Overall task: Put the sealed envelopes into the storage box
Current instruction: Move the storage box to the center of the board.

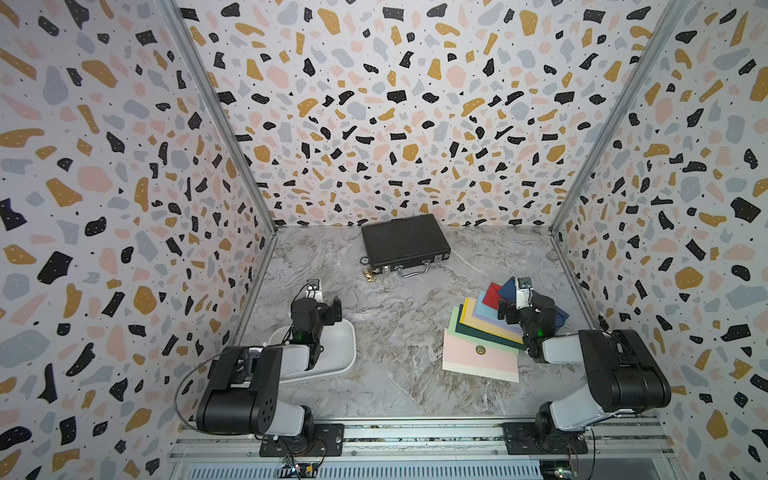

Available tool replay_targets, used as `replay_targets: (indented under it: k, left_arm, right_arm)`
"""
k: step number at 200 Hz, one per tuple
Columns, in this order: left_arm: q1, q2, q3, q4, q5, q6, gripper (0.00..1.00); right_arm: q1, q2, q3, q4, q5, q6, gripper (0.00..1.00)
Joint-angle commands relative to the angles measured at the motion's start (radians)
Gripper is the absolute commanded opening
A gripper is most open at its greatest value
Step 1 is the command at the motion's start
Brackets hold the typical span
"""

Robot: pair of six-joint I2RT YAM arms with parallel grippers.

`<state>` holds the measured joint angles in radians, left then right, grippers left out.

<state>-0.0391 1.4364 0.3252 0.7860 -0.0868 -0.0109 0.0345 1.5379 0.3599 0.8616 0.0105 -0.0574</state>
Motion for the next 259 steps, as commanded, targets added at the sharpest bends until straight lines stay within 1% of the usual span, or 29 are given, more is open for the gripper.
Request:
replay_targets:
  k: [1, 178, 187, 200, 208, 218, 224, 230, 239, 246, 259]
  left_arm:
    - [0.007, -0.013, 0.007, 0.037, 0.004, 0.003, 0.99]
    - [0.007, -0.013, 0.006, 0.038, 0.004, 0.003, 0.99]
    - [0.007, -0.014, 0.008, 0.036, 0.003, 0.002, 0.99]
    - [0.007, -0.015, 0.001, 0.046, -0.059, -0.018, 0.99]
    - [0.006, -0.024, -0.009, 0.058, -0.134, -0.047, 0.99]
    - [-0.002, -0.056, -0.038, 0.089, -0.233, -0.075, 0.99]
    - [-0.002, -0.095, -0.056, 0.087, -0.218, -0.072, 0.99]
    - [-0.016, -0.143, -0.063, 0.072, -0.232, -0.057, 0.99]
    - [-0.044, -0.242, -0.039, -0.051, -0.257, -0.039, 0.99]
    - [-0.059, -0.324, -0.006, -0.172, -0.264, -0.035, 0.99]
    - [-0.064, -0.44, 0.042, -0.318, -0.284, -0.16, 0.99]
  right_arm:
    - [-0.002, -0.027, -0.006, 0.011, -0.009, 0.0, 0.99]
    - [-0.003, -0.027, -0.006, 0.011, -0.009, 0.001, 0.99]
    - [-0.003, -0.025, -0.001, 0.004, 0.015, 0.009, 0.99]
    - [-0.003, -0.025, 0.001, -0.001, 0.022, 0.014, 0.99]
    - [-0.004, -0.024, 0.002, -0.002, 0.022, 0.013, 0.99]
    - [-0.004, -0.025, 0.001, -0.003, 0.024, 0.014, 0.99]
    - [-0.004, -0.027, -0.001, 0.001, 0.027, 0.013, 0.99]
    - [-0.003, -0.032, 0.002, 0.0, 0.054, 0.021, 0.99]
    - [-0.003, -0.074, 0.017, -0.056, 0.111, 0.042, 0.99]
    - [-0.003, -0.131, 0.052, -0.169, 0.144, 0.054, 1.0]
    - [-0.002, -0.228, 0.139, -0.396, 0.206, 0.093, 0.99]
